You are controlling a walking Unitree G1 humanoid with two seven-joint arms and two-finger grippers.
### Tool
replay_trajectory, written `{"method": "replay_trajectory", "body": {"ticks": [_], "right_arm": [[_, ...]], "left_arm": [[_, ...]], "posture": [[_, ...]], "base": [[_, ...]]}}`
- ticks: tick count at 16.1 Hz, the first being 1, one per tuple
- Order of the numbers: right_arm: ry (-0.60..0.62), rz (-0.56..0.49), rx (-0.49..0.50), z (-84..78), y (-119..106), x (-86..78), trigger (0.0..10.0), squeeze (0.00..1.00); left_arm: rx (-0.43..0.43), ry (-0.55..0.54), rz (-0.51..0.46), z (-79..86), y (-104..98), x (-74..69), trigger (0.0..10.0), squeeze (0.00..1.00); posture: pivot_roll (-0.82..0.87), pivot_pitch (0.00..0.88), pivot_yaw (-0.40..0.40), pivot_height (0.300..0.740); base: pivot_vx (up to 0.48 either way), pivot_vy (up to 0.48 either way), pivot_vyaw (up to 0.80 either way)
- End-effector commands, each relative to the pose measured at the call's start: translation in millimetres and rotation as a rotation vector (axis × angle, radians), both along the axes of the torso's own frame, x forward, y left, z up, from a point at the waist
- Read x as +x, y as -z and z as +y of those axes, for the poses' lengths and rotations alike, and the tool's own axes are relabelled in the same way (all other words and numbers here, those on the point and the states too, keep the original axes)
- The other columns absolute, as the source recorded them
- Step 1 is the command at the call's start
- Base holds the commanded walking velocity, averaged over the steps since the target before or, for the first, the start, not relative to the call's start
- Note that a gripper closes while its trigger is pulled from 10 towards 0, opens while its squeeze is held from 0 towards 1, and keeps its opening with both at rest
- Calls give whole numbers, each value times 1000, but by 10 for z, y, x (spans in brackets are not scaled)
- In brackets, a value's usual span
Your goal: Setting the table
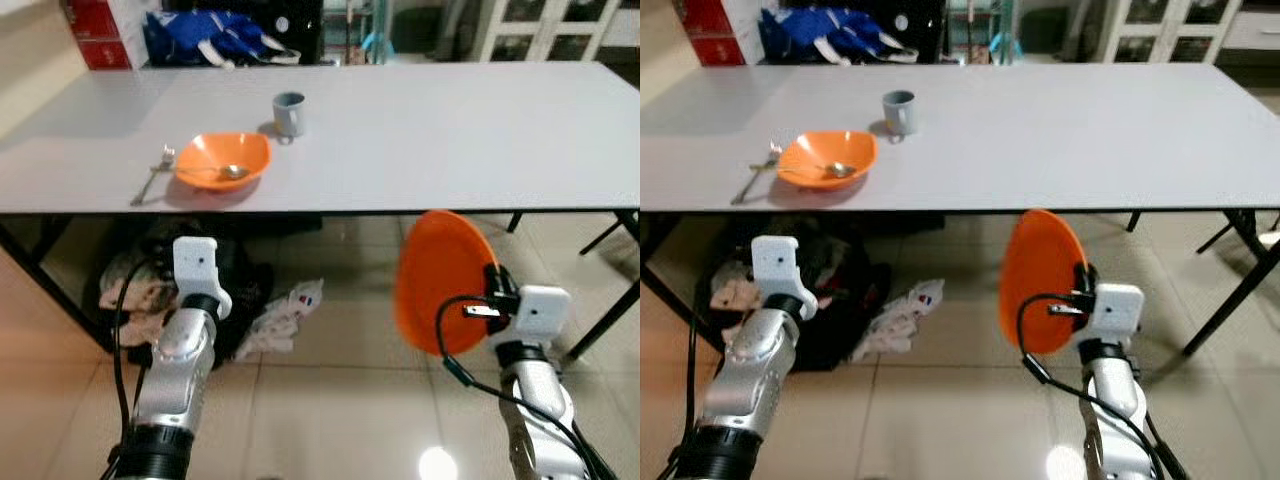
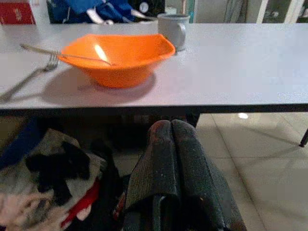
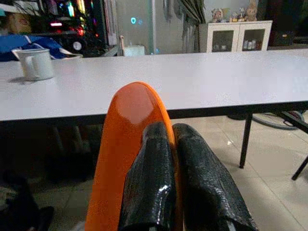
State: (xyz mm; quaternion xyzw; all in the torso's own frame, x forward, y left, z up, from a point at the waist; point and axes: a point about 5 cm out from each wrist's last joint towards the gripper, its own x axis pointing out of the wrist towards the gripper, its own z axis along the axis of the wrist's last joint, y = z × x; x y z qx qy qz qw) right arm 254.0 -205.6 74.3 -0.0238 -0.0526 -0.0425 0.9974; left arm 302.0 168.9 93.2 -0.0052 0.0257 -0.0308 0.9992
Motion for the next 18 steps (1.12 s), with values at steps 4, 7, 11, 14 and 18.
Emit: {"method": "replay_trajectory", "body": {"ticks": [4,7,11,14,18], "right_arm": [[-45,-71,-43,8,-194,18,0,0],[-190,-119,-42,164,-407,77,0,0],[-258,-263,84,263,-946,355,0,0],[-215,-344,169,234,-1236,597,0,0],[-163,-322,178,184,-1199,668,0,0]], "left_arm": [[51,53,16,-88,40,38,10000,0],[102,99,15,-171,55,41,10000,0],[127,142,-12,-289,10,96,10000,0],[138,182,-30,-395,-1,69,10000,0],[131,195,-33,-411,-5,50,10000,0]], "posture": [[-32,0,48,740],[-34,0,48,740],[-35,0,44,740],[-22,0,41,740],[-9,0,37,740]], "base": [[0,229,0],[0,0,0],[0,0,0],[0,0,0],[325,0,0]]}}
